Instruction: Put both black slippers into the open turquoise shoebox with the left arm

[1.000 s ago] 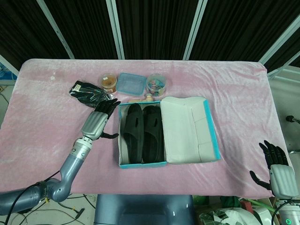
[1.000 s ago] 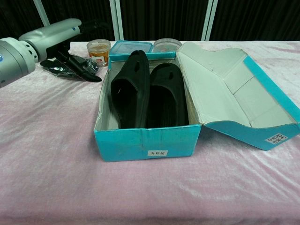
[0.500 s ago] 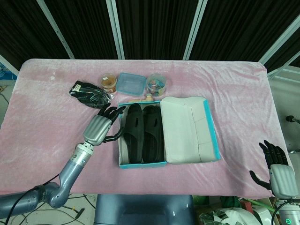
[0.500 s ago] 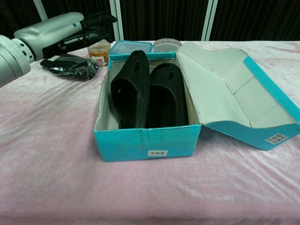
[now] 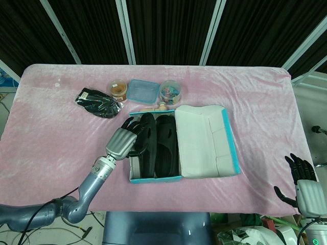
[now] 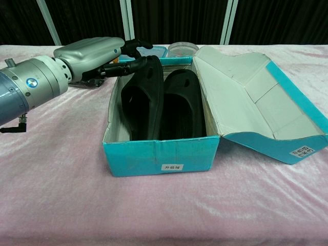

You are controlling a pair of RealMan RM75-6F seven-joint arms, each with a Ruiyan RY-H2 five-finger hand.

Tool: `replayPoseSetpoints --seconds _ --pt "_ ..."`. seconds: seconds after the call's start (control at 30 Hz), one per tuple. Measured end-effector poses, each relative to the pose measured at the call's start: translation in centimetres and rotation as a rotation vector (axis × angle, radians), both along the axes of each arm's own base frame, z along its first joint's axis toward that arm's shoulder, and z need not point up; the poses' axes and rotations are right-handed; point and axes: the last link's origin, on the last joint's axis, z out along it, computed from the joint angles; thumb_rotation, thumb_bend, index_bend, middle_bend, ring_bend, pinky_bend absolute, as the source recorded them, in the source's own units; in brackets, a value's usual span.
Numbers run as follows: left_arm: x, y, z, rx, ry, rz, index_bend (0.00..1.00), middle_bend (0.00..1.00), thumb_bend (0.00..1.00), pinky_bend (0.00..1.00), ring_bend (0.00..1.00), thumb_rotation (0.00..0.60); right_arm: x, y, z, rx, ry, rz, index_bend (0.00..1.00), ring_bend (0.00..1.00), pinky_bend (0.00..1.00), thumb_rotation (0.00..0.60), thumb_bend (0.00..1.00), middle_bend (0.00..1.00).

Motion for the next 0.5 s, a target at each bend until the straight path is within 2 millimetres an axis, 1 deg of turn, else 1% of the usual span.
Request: replayPoseSetpoints --seconds 0.17,0.37,0.5 --pt "-0.5 0.0 -0.8 -0.018 0.005 0.023 0.05 0.23 0.42 0.07 0.13 0.000 0.0 -0.1 -0.1 0.004 -0.001 0.001 0.00 0.00 0.04 0.600 0.20 0.02" --pt "-1.7 0.3 -1.4 -0.027 0.027 0.064 0.02 0.21 0.40 0.07 0.13 0.000 0.1 -0.3 -0.2 0.007 0.002 0.002 0.00 0.00 0.04 0.600 0.20 0.02" --pt "-2.3 0.5 -2.1 -0.054 0.057 0.093 0.00 0.21 0.39 0.07 0.13 0.000 0.2 -0.3 -0.3 0.010 0.002 0.005 0.00 0.00 0.04 0.600 0.20 0.02"
